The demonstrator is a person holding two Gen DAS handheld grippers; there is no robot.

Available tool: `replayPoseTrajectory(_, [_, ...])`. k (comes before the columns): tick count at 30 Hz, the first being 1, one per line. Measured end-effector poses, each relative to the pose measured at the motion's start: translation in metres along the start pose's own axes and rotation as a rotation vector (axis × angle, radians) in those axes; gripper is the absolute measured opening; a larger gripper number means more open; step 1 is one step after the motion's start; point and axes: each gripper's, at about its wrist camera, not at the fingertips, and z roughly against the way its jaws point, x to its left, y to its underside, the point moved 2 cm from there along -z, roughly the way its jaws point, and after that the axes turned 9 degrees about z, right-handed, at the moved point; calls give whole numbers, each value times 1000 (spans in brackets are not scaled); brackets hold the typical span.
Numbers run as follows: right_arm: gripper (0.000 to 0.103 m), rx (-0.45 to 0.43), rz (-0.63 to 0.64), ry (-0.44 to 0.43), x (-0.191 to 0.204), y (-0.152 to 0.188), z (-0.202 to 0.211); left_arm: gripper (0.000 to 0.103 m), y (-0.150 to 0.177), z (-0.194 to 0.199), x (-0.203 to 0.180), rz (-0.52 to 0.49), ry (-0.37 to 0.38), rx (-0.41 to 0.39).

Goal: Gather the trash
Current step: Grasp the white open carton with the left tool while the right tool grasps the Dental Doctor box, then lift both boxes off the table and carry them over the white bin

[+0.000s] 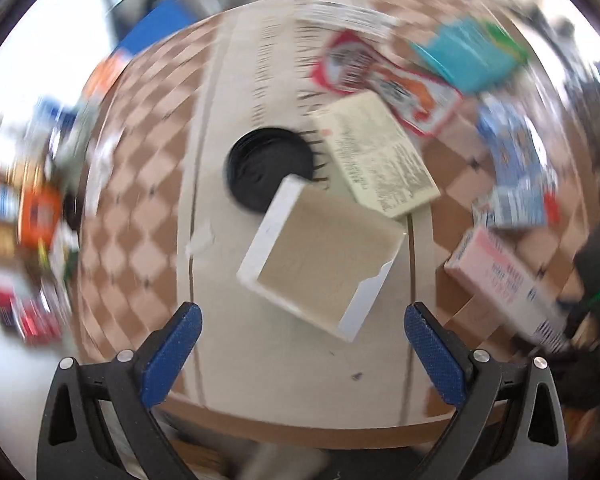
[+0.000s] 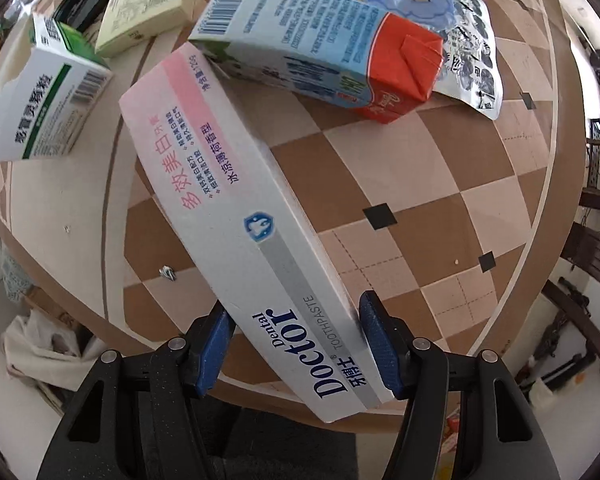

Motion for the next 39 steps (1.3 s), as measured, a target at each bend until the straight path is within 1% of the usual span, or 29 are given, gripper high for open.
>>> replayPoseTrajectory(1, [69, 0, 9, 12, 3, -1, -6, 103, -5, -7, -5, -60, -27, 10])
replayPoseTrajectory(2, [71, -1, 13, 15, 3, -2, -9, 103, -8, -14, -6, -98, -30, 29])
replayPoseTrajectory(3, [71, -2, 12, 16, 10, -3, -10, 103, -12, -22, -8, -124, -36, 50])
replayPoseTrajectory(5, [72, 4, 15, 14, 8, -5, -12, 103, -18, -38, -11, -155, -39, 92])
replayPoseTrajectory(7, [72, 6, 11, 7, 6, -8, -17, 103, -20, -48, -10, -164, -18, 130])
replayPoseTrajectory(8, [72, 12, 8, 4, 1, -21, -12, 103, -21, -55, -11, -165, -6, 151])
replayPoseTrajectory(10, [72, 18, 3, -7, 8, -19, -16, 103, -24, -69, -14, -167, 0, 183])
replayPoseTrajectory(12, [72, 25, -3, -17, 0, -20, -22, 103, -22, -76, -16, -162, 4, 193])
replayPoseTrajectory(14, [72, 19, 4, -17, -4, -22, -20, 96, -23, -76, -17, -149, 26, 174])
replayPoseTrajectory(16, [71, 7, 15, -13, -3, -22, -21, 93, -25, -72, -18, -138, 34, 156])
replayPoseTrajectory(18, [65, -16, 30, -1, 0, -21, -21, 93, -27, -69, -19, -123, 32, 136])
replayPoseTrajectory(20, [64, -31, 40, -7, 8, -21, -22, 92, -24, -65, -20, -102, 28, 119])
replayPoseTrajectory(24, [63, -68, 49, -36, 3, -16, -17, 91, -13, -58, -19, -41, 24, 107])
replayPoseTrajectory(27, [62, -93, 44, -62, 0, -13, -12, 91, -7, -50, -17, 12, 35, 100])
replayPoseTrajectory(34, [60, -151, 12, -150, -25, 11, 12, 91, 21, -20, 1, 148, 52, 49])
replayPoseTrajectory(39, [59, -197, -41, -213, -25, 37, 33, 91, 58, -4, 18, 258, 91, 27])
